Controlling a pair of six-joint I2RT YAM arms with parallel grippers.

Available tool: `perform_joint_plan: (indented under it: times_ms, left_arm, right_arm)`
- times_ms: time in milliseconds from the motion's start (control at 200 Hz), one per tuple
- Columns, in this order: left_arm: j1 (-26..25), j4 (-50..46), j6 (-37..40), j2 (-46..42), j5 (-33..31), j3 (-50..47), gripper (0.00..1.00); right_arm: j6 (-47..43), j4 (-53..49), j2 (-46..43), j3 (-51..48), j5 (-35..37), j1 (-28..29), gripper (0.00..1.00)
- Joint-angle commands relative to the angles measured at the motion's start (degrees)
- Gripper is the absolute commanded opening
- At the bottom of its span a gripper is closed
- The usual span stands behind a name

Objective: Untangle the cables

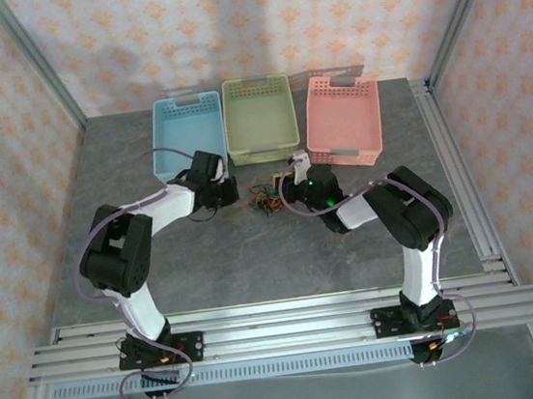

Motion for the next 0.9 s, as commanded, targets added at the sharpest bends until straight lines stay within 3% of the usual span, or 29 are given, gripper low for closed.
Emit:
perform_joint_plan:
  times_ms: [0, 215, 495, 896]
  left_arm:
    - [7.08, 4.99, -7.97, -2.72, -2.22, -5.74, 0.00]
    - [11.17, 8.81, -12.13, -7.74, -5.22, -12.10, 0.00]
    - [12.31, 8.81, -13.80, -12.88, -10.53, -15.94, 0.00]
    - [23.44, 12.61, -19.65, -17.28, -8.47, -23.70, 0.00]
  right_arm:
    - [-0.97, 2.76, -4.03, -3.02, 11.78, -0.69, 0.00]
    - [-1.14, 7.93, -8.62, -9.66, 30.97, -1.25, 0.00]
    - [-0.64, 9.94, -10.09, -11.98, 40.47, -1.35, 0.00]
    - [1.15, 10.02, -10.52, -12.87, 56.36, -1.34, 0.00]
